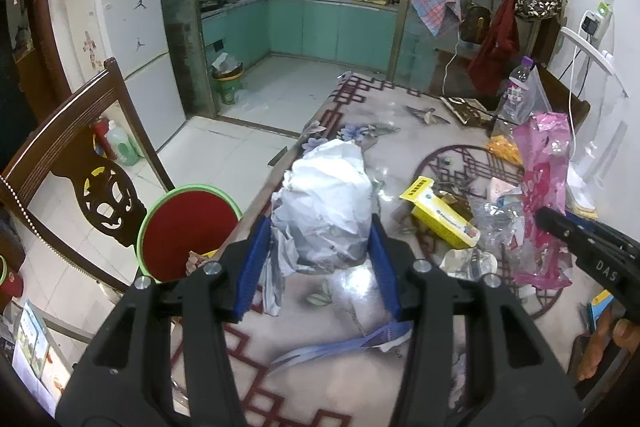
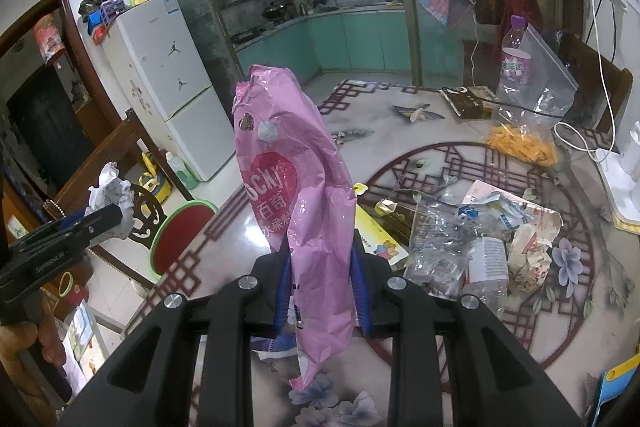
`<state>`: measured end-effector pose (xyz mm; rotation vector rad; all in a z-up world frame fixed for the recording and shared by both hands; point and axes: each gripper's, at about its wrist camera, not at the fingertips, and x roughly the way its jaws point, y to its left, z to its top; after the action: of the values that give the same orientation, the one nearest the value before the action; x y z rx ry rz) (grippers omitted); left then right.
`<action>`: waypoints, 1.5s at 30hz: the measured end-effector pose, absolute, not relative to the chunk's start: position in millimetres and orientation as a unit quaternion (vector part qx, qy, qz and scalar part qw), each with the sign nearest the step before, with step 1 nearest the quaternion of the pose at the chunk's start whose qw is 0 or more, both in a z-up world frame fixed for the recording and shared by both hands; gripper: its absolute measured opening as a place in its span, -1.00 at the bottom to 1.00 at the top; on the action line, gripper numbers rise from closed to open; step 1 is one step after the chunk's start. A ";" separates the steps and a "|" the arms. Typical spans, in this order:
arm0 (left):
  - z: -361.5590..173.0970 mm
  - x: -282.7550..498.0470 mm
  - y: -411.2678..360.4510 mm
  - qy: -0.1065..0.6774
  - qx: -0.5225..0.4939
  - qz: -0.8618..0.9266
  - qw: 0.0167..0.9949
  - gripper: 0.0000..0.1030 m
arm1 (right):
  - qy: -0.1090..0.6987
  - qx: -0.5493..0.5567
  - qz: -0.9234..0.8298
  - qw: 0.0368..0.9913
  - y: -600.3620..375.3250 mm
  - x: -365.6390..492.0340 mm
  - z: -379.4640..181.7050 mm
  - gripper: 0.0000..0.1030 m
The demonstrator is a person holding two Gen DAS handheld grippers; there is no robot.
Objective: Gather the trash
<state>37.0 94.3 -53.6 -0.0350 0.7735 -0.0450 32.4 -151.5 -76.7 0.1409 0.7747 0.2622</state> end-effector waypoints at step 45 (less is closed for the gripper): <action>-133.6 180.7 364.4 0.455 -0.040 -0.019 0.889 -0.08 | 0.472 0.066 0.176 0.861 141.5 158.4 -131.6 -0.51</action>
<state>180.7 364.4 -133.6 -0.0827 0.9456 -0.0391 158.4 141.5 -131.6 0.1387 0.9911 0.3694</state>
